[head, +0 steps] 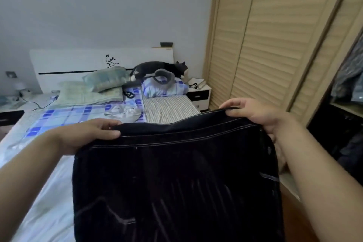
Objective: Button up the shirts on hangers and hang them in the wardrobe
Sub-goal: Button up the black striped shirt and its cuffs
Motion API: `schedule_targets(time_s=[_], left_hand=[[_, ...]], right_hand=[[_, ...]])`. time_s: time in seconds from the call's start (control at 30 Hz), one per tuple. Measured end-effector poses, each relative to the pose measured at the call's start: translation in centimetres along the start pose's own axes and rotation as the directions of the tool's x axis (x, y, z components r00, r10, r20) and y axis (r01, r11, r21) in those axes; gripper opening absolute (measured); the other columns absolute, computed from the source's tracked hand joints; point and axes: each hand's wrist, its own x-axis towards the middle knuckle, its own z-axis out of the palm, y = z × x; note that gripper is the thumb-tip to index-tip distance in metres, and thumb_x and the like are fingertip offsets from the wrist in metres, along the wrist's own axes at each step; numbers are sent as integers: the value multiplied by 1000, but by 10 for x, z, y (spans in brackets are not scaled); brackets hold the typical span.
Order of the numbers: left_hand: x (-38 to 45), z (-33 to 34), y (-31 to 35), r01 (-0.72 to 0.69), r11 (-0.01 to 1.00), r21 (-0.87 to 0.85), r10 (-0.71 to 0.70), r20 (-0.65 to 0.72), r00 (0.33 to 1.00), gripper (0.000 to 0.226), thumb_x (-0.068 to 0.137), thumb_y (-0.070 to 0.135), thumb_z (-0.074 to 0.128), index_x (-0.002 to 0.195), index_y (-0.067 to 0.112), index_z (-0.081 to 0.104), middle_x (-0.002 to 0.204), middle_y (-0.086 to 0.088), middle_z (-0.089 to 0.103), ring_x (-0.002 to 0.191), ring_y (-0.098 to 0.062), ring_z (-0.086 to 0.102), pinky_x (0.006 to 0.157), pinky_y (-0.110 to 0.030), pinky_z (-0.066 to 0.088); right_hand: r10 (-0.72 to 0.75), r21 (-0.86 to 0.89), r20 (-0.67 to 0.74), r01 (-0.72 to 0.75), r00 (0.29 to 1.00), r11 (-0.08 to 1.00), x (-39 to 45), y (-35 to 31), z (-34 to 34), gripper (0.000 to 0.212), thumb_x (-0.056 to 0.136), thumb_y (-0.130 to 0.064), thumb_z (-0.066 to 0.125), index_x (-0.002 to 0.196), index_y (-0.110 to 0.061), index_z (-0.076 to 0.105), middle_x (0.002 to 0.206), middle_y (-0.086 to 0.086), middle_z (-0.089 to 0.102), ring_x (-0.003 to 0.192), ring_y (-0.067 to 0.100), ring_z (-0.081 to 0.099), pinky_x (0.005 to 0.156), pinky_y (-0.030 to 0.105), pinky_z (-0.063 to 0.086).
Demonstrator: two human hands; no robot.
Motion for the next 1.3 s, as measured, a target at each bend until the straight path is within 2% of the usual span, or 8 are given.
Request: schedule_targets(time_s=[0.13,0.37,0.5,0.77,0.9,1.03,1.2,1.3], left_hand=[[128,23,-56,76,897,436,92,-352,931,18,87,10,79,85,1,63,70,-6,61,69,-22,58,63,-31,42],[264,97,-172,193,981,-11,-181,-407,895,19,84,-11,72,77,4,63,61,-5,58,63,-20,55,63,-34,46],[323,104,-154,184,980,73,-123,-505,854,20,85,-2,75,76,13,66,73,-8,64,64,-24,58,67,-37,47],[408,72,-61,102,963,251,184,-882,435,12,99,18,61,100,6,63,91,-9,63,85,-23,55,79,-29,37],[446,92,-159,536,831,148,-230,-786,574,70,91,9,72,149,2,35,124,-25,60,108,-40,62,90,-45,47],[441,172,-276,856,516,26,-699,-564,439,81,89,11,75,155,1,29,124,-23,61,89,-35,66,85,-40,51],[448,264,-351,927,369,-63,-848,-432,308,78,94,24,71,158,13,28,115,-22,67,65,-28,63,59,-37,54],[468,281,-365,917,394,-62,-817,-480,319,76,97,34,66,160,19,25,144,-22,49,96,-31,64,76,-34,53]], right_hand=[[119,-406,-210,-197,970,892,114,109,-10,17,95,-21,70,79,-20,73,79,-1,69,78,16,62,74,29,45],[298,-629,-249,-388,921,673,149,283,-37,19,103,-19,56,106,-14,74,107,3,72,101,28,66,85,37,53],[237,-632,-303,-381,923,675,186,311,-71,22,104,-19,51,91,-18,68,93,4,73,85,27,67,77,43,57],[-52,-409,-421,-139,906,902,347,298,-87,20,104,-16,51,114,-17,69,98,-2,65,90,22,61,71,32,42],[247,-508,-83,-254,965,823,425,397,-64,57,100,-16,61,152,-19,38,146,11,49,123,33,55,93,46,52],[533,-641,14,-402,846,654,430,548,-51,73,93,-7,60,157,-20,27,144,14,48,107,28,58,78,38,54],[642,-709,-25,-466,767,530,407,652,-54,50,103,-21,49,150,-10,38,147,16,43,125,36,49,97,49,52],[536,-679,-104,-453,838,578,406,660,-35,39,100,-20,53,136,-6,48,134,16,54,118,35,53,91,49,52]])
